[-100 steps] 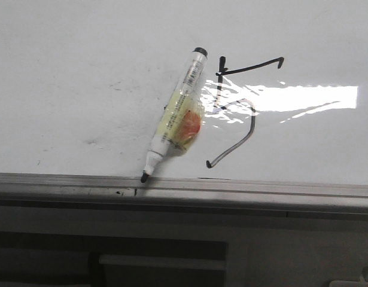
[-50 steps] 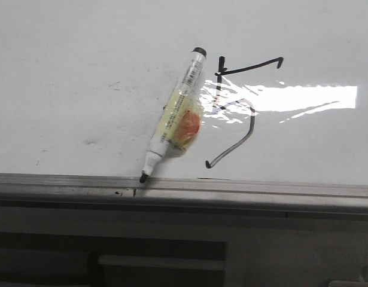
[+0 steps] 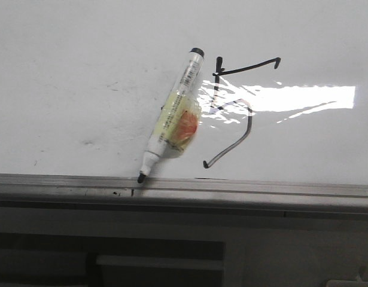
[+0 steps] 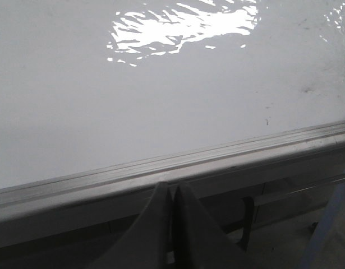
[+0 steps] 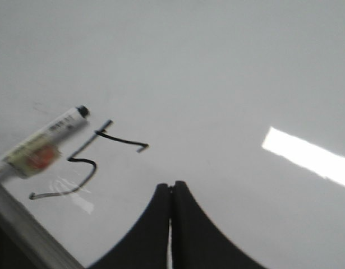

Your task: Write number 5 on whiteboard

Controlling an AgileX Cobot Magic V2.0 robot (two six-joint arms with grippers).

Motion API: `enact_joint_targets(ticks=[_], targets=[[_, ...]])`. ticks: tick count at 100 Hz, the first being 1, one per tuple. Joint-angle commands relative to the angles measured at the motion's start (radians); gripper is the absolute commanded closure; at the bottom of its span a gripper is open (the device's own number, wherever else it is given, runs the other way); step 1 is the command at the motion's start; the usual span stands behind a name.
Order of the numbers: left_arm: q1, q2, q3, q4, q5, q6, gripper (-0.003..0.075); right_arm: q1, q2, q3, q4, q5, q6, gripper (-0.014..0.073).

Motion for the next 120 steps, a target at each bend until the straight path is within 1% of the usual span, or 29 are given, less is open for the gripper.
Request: enact_joint_targets(ticks=[1,5,8,12,15,29,31,32,36,41,45,120], targets=[[0.003,-0.026,0.022,-0.008,-0.063,-0.008,0.0741,-0.021,0.008,0.057,-0.309,-0.186,0.420,0.0636],[0.003,-0.026,0.022,-0.008,-0.063,-0.008,0.0741,-0.040,0.003,0.102,-0.409,-0.206,0.606,0.0636],[0.003,-0.026,0.022,-0.008,-0.063,-0.008,0.0741,-0.064,-0.003,0.131,-0.449,-0.209,0.701,0.0636],[0.003,-0.026,0.022,-0.008,-0.063,-0.008,0.0741,-0.092,-0.017,0.172,-0.473,-0.206,0.793,0.0636],[0.003,-0.026,0.022,-0.008,-0.063,-0.008,0.0741,-0.122,-0.029,0.198,-0.475,-0.206,0.817,0.0636],[0.003,-0.026,0.022,-0.008,-0.063,-0.008,0.0741,-0.242,-0.123,0.303,-0.477,-0.186,0.817,0.0636],[0.003,-0.026,0.022,-0.008,-0.063,-0.008,0.0741,-0.257,-0.142,0.303,-0.477,-0.155,0.817,0.0636],[0.003,-0.026,0.022,-0.008,-0.063,-0.008,0.0741,-0.262,-0.148,0.303,-0.477,-0.111,0.816,0.0636],[0.003,-0.026,0.022,-0.008,-0.063,-0.008,0.0741,-0.285,-0.186,0.298,-0.479,-0.014,0.816,0.0637],[0.003,-0.026,0.022,-0.008,-0.063,-0.008,0.0741,-0.298,-0.230,0.301,-0.479,0.082,0.816,0.0637],[0.003,-0.026,0.022,-0.008,-0.063,-0.008,0.0741,-0.301,-0.227,0.301,-0.479,0.147,0.816,0.0637],[0.003,-0.026,0.022,-0.009,-0.065,-0.008,0.0741,-0.301,-0.227,0.301,-0.479,0.125,0.814,0.0637]])
